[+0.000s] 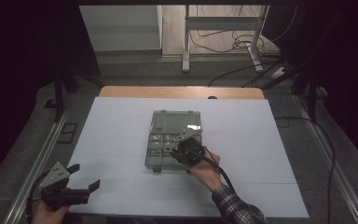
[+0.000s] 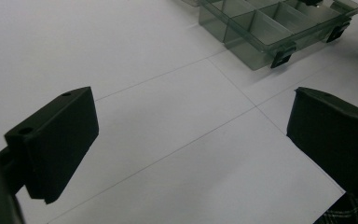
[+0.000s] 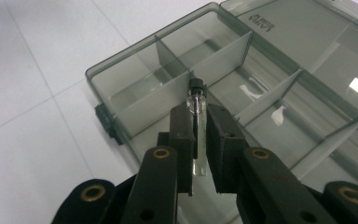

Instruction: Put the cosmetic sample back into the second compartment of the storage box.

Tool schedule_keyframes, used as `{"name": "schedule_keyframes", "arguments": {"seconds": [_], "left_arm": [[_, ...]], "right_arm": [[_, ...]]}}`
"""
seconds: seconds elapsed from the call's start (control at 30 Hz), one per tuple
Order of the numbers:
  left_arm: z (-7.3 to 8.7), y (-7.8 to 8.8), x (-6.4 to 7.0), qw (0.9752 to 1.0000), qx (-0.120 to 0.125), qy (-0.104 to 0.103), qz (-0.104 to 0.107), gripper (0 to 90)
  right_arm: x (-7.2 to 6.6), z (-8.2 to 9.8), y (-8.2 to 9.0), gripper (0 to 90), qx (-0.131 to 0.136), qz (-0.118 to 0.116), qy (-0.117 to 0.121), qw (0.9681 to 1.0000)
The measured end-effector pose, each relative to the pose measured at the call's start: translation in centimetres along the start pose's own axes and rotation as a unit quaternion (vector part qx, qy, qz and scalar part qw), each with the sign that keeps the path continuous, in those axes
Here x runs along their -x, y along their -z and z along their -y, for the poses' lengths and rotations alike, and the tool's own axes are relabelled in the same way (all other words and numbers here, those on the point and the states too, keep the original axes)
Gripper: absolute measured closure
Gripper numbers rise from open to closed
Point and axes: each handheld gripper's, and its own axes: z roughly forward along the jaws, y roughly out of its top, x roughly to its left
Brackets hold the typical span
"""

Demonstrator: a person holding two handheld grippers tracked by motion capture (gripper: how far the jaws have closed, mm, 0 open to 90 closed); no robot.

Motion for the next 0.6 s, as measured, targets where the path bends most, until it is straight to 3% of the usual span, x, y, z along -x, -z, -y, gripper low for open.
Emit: {"name": "schedule_keyframes", "arguments": {"seconds": [0.6], "left_arm": [[0.0,0.0,0.0,1.0000,-0.001,-0.001,0.000,2.6]], "right_arm": [[1.5,-1.9,-1.9,81.0,0.006,0.014,-0.009,0.9998]]}}
